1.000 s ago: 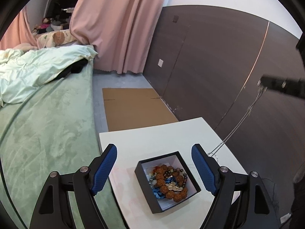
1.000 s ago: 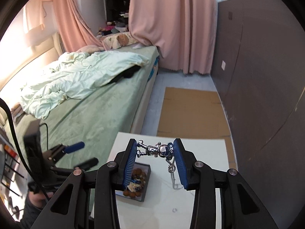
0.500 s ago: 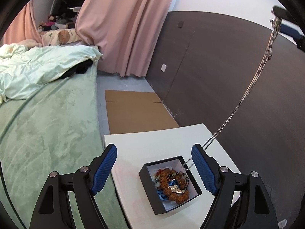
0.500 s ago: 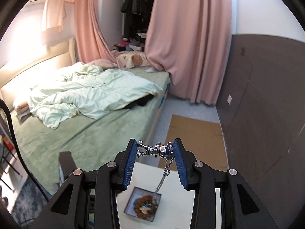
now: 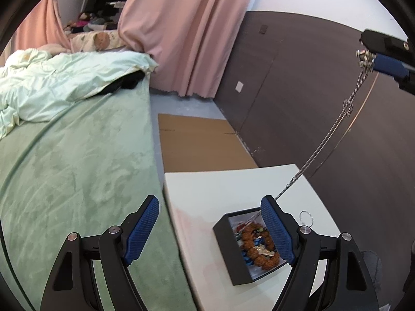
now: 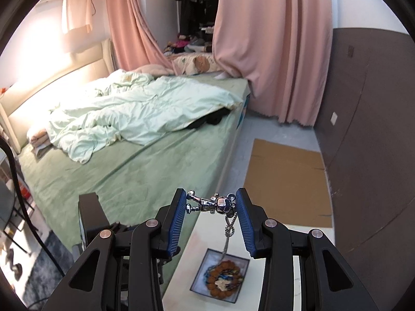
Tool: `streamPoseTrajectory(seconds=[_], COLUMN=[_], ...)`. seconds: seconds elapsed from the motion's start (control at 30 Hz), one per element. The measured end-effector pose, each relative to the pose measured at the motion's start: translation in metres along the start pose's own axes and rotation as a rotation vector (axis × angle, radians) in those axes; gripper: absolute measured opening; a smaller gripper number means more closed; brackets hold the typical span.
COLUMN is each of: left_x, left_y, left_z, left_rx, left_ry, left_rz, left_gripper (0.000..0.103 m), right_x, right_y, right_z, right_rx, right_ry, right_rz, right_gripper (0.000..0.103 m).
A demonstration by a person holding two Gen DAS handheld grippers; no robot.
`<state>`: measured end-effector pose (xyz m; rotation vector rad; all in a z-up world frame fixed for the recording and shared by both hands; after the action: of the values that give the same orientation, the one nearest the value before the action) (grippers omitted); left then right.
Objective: Organize jewelry
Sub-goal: 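Lift the chain necklace, lower it into the black box, open right gripper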
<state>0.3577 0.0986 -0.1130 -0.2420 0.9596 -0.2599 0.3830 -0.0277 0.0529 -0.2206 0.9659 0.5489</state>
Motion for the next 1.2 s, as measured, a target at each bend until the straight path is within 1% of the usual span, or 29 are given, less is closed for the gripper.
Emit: streamPoseTrajectory(seconds=[0.17,0.37,0.63,0.7,0.8,0.9,0.93,1.0,1.07,1.2], left_x=[0.003,0.015,0.02,0.024,0.031,0.04,0.042,0.043,0.044,0.044], left_y=[0.012,0.026,0.026,0.027,0.029,0.032,0.032,0.03,0.023,0.002], left_z=[-0.002,-0.006,-0.009,-0.008,-0.01,-0.013,-0.013,-0.013,-0.011,-0.009], left_rx=[-0.021,-0.082,-0.085,-0.084,-0.085,-0.096,-0.098,-0.094,-0.082,-0.044], left_ry=[0.012,0.064,0.084,0.094,0.118,0.143,0.147,0.152,0.154,0.157], left_rz=[0.014,0.031,0.046,0.054,0.068,0.071,0.067,0.067,0.07,0.065], left_gripper=[0.081,0.081,0.081,0.081,0.081,0.081,0.081,0.081,0.081,0.081], right_x=[0.02,0.054,0.1,0.112,0.128,0.142,0.143,0.141,0.132,0.116], right_y=[0.003,-0.005,-0.015,-0.018,-0.022,-0.031,-0.035,-0.046,-0.058,-0.082], right_z=[-0.008,-0.026,-0.054,-0.061,-0.072,-0.082,-0.084,-0.089,-0.095,-0.11], right_rx=[0.014,0.05,0.106,0.129,0.161,0.217,0.232,0.256,0.26,0.255], right_ry=[0.031,0.098,0.172,0.19,0.213,0.266,0.27,0.259,0.24,0.226], right_rz=[0.047,0.087,0.179,0.215,0.298,0.353,0.365,0.358,0.327,0.286], right_gripper=[0.04,0.04,0.04,0.04,0.04,0.042,0.042,0.043,0.051,0.053])
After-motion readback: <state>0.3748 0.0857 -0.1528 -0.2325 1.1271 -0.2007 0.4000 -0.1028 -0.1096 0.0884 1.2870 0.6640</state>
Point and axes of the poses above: each gripper's, at about its wrist camera, not at the fingertips, and x roughly the way its jaws point, y to its left, z to its top, the point moved 7 cm from there along x, roughly the way its jaws point, and after that the axes turned 14 degrees about y, right-handed, at the moved point
